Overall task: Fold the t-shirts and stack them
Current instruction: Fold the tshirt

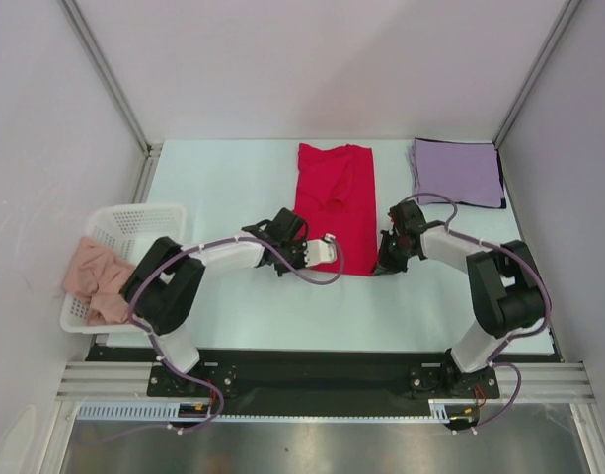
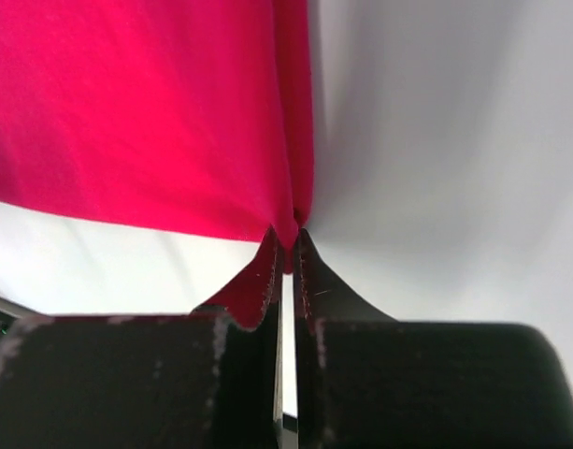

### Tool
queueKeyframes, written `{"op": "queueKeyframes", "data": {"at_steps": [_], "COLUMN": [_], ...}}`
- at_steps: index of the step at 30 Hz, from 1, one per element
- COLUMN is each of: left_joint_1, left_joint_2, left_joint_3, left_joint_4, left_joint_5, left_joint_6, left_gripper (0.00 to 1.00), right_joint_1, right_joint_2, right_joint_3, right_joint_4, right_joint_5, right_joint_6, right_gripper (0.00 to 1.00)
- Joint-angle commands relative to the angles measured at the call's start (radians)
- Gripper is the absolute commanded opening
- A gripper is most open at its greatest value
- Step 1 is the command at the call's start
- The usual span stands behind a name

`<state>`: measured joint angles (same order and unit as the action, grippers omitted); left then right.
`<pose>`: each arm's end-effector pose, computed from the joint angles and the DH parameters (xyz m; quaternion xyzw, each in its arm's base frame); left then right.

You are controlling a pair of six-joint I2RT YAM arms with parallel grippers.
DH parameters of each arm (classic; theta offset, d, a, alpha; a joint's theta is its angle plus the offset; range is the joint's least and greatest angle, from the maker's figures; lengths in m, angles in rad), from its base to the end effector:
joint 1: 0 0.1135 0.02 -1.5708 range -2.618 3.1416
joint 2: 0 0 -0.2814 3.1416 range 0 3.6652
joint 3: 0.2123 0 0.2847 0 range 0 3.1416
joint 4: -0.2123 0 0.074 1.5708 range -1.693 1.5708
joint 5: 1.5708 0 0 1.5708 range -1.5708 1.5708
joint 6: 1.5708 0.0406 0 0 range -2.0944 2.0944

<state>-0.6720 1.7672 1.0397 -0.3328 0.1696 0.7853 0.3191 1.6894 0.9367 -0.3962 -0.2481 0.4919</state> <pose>0.2918 -0.2409 0.1497 0.6579 0.7051 -0.0676 0.2558 0.3234 0.1173 0.1430 0.0579 0.9689 0.1931 0.1432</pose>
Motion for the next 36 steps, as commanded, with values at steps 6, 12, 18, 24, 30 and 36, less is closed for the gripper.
{"op": "queueKeyframes", "data": {"at_steps": [6,12,18,24,30,36], "left_joint_1": [-0.037,-0.061,0.066,0.219,0.276,0.304], "left_joint_2": [-0.36,-0.606,-0.546,-0.283,0.059,0.279], "left_joint_3": [-0.159,-0.17,0.007,0.296,0.625,0.877], "left_joint_4": [-0.351,-0.684,-0.663,-0.517,-0.496,-0.525], "left_joint_5": [0.128,0.215,0.24,0.254,0.255,0.206], "left_joint_6": [-0.006,0.026,-0.009,-0.032,-0.084,-0.115], "left_gripper": [0.0,0.0,0.0,0.0,0.0,0.0], "right_joint_1": [0.213,0.495,0.35,-0.015,-0.146,-0.209], "right_joint_2": [-0.374,-0.603,-0.616,-0.354,-0.09,0.137], "right_joint_3": [-0.186,-0.208,-0.047,0.101,0.322,0.49], "right_joint_4": [-0.291,-0.509,-0.507,-0.327,-0.245,-0.208], "right_joint_5": [0.061,0.067,0.026,-0.075,-0.097,-0.112], "right_joint_6": [0.121,0.345,0.272,0.048,-0.013,-0.01], "right_gripper": [0.0,0.0,0.0,0.0,0.0,0.0]}}
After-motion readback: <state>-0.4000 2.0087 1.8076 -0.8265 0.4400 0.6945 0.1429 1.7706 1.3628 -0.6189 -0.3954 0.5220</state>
